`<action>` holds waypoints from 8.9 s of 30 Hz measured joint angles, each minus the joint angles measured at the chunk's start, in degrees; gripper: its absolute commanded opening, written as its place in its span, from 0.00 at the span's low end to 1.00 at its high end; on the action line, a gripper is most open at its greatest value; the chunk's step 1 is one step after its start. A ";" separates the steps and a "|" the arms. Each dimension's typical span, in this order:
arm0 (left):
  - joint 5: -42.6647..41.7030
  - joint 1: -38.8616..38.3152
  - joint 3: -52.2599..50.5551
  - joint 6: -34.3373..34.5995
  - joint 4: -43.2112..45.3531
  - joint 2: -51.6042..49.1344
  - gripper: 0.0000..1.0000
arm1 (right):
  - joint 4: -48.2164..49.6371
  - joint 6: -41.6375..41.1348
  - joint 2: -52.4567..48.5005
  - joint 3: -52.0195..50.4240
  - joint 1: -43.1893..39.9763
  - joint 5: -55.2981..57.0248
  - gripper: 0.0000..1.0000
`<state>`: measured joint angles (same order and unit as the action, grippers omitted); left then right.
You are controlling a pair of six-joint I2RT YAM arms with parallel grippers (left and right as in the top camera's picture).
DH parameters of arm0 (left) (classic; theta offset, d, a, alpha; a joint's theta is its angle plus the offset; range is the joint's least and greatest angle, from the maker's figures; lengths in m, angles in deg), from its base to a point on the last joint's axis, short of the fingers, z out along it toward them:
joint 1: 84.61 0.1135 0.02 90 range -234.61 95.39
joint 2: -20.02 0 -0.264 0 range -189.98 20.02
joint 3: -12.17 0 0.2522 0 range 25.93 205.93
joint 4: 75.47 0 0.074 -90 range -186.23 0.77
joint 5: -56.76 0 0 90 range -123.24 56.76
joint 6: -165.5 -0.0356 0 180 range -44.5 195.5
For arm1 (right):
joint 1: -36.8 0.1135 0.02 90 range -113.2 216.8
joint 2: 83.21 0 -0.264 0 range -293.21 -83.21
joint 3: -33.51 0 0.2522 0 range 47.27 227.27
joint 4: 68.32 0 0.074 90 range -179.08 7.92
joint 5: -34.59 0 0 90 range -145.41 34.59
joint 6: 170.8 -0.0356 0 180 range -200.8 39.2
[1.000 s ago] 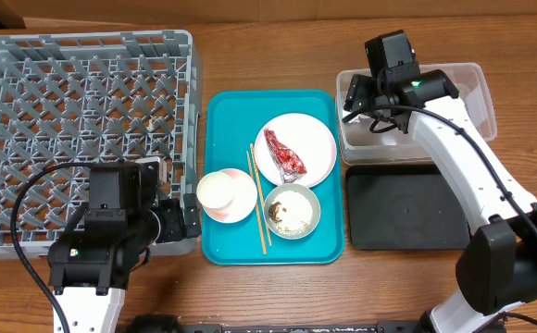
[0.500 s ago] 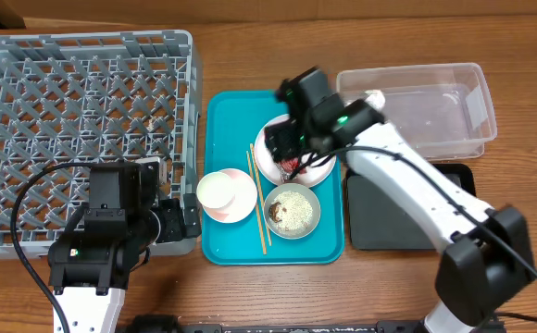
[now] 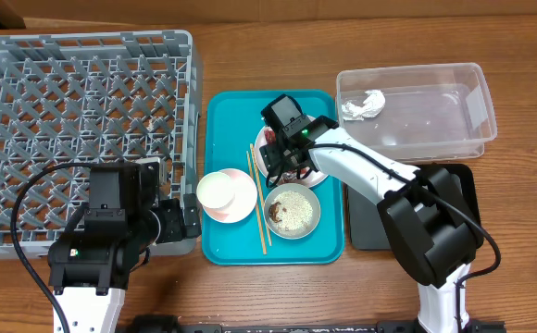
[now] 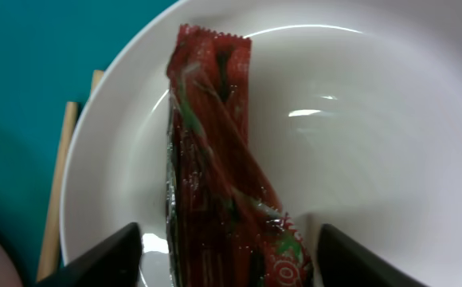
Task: Sort waste into correct bins and load items into the dishwasher
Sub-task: 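Return the right gripper to the plate and grasp the red wrapper, then move the red wrapper with the right gripper into the clear bin, then grasp the rim of the rice bowl with the right gripper, then tip the rice bowl over the black tray to dump the rice, then place the emptied bowl onto the white plate with the right gripper, then grasp the white cup with the left gripper and lift it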
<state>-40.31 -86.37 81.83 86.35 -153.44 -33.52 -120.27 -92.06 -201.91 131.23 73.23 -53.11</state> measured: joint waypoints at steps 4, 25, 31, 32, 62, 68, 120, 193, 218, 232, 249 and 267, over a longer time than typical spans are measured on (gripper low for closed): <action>0.00 0.00 0.00 0.00 -0.11 0.00 1.00 | -0.39 -0.50 -0.09 -0.02 0.00 1.11 0.56; 0.00 0.00 0.00 -0.02 -0.13 0.00 1.00 | -7.37 -3.82 2.32 5.16 -3.45 3.34 0.04; 0.00 0.00 0.00 0.00 -0.11 0.00 1.00 | -9.03 -12.72 12.31 7.21 -12.87 4.22 0.17; 0.00 0.00 0.00 0.00 -0.11 0.00 1.00 | -10.10 -15.23 13.57 7.58 -15.43 4.22 0.17; 0.00 0.00 0.00 0.00 -0.13 0.00 1.00 | -28.85 -6.91 38.29 -2.73 -7.34 -7.85 0.88; 0.00 0.00 0.02 0.00 -0.13 0.00 1.00 | -18.95 -5.22 35.12 -13.97 5.84 -8.26 0.69; 0.00 0.00 0.02 0.00 -0.55 0.00 1.00 | -15.08 -16.37 34.80 -13.75 -0.22 -9.16 0.04; 0.00 0.00 0.04 0.00 -0.94 0.00 1.00 | 6.10 -6.10 34.97 -41.55 -65.53 -88.30 0.04; 0.00 0.00 0.04 0.00 -0.94 0.00 1.00 | -4.46 -1.42 41.07 -22.47 -16.87 -27.52 0.04; 0.00 0.00 0.04 0.00 -0.94 0.00 1.00 | 15.78 2.32 23.34 -22.27 -0.37 -4.59 0.04; -0.37 0.00 0.09 0.00 2.49 0.00 1.00 | -4.13 1.68 22.51 -10.12 -1.14 -5.75 0.56; -0.57 -6.56 0.15 0.81 5.62 -10.51 0.89 | -19.23 -6.12 34.51 -3.19 -11.23 -17.55 0.64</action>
<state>-40.88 -92.92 81.98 87.16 -147.82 -44.03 -139.51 -98.18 -167.39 128.04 61.99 -70.66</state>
